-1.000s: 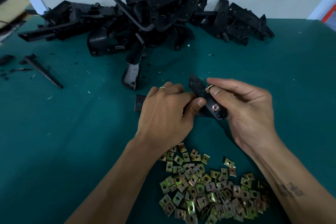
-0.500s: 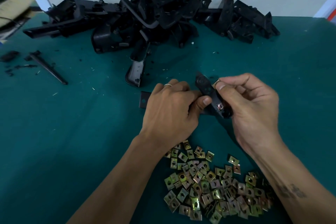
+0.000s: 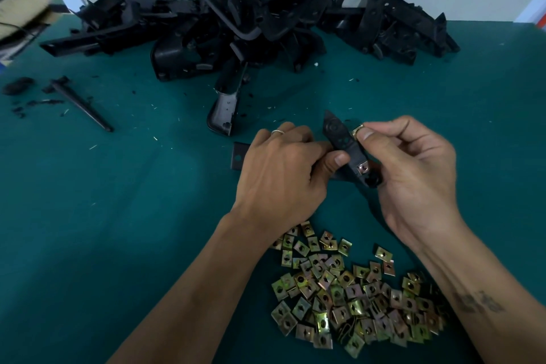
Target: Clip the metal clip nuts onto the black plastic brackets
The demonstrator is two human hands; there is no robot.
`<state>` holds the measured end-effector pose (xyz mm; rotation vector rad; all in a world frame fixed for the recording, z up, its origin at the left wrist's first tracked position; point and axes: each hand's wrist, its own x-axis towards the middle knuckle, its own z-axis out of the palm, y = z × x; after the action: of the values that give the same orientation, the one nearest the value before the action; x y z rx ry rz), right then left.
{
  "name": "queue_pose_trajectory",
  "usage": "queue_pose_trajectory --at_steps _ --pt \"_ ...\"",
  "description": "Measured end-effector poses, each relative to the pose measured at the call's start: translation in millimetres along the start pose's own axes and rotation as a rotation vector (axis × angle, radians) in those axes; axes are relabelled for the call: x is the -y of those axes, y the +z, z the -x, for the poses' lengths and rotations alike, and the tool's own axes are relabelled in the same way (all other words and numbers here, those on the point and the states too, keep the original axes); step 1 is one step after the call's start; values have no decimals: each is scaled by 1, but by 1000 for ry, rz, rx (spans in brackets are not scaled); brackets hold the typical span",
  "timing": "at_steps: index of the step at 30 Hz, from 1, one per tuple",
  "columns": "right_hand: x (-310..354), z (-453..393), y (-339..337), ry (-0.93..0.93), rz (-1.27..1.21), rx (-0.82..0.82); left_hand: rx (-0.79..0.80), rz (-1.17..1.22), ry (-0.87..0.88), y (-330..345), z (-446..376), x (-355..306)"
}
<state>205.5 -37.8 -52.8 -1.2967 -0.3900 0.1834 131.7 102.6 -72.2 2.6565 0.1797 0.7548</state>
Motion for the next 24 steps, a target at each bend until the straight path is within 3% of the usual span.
queue_pose_trajectory --at_steps 19,24 --pt "-7 2 -2 -183 209 -28 -9 10 13 -1 0 0" --pt "-2 0 -4 -188 299 44 8 -5 15 -1 -1 0"
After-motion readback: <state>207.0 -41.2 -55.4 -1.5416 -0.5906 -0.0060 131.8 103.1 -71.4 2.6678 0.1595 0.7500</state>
